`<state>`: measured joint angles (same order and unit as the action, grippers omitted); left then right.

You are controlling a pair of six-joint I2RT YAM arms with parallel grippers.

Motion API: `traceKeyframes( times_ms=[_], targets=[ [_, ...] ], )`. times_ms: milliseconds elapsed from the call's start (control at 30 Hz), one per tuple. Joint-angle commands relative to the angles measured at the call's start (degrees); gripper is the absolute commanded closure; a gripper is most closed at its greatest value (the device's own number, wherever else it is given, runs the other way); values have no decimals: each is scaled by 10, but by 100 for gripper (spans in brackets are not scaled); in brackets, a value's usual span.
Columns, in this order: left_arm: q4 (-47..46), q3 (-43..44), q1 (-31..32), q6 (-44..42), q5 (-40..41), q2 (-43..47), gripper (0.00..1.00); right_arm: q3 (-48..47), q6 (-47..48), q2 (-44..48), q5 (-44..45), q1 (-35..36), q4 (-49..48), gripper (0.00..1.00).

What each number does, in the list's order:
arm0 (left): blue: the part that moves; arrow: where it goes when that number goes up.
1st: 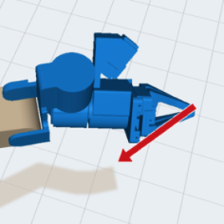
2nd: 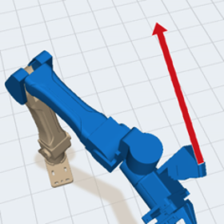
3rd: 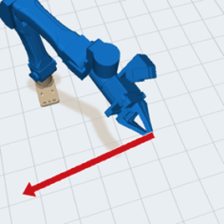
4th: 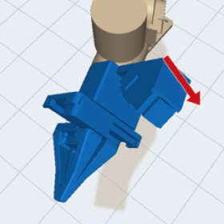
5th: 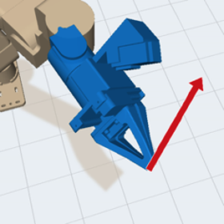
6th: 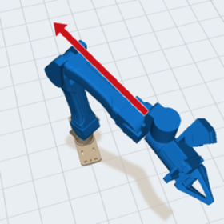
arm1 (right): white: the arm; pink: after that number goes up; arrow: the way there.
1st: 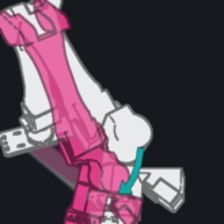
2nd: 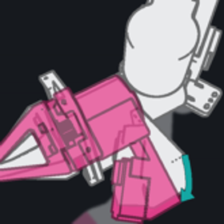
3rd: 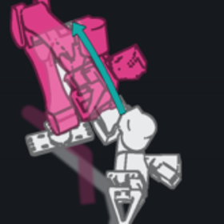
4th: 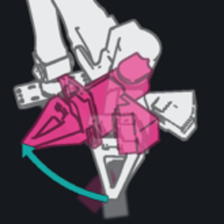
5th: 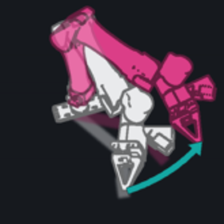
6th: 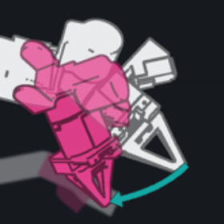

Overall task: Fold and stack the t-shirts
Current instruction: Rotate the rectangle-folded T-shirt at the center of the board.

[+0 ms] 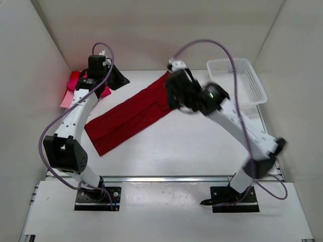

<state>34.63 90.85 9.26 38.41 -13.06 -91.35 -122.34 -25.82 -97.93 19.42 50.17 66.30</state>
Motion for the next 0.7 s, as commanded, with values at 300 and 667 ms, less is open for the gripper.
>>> traceKeyframes(
  times_ms=[300, 667],
  targets=[
    [5, 84, 46, -1, -1, 17, 77, 731, -190, 97, -161, 47, -754, 60],
    [41, 9, 110, -54, 71, 106, 71, 561, -309, -196, -183, 99, -908, 45]
  ],
)
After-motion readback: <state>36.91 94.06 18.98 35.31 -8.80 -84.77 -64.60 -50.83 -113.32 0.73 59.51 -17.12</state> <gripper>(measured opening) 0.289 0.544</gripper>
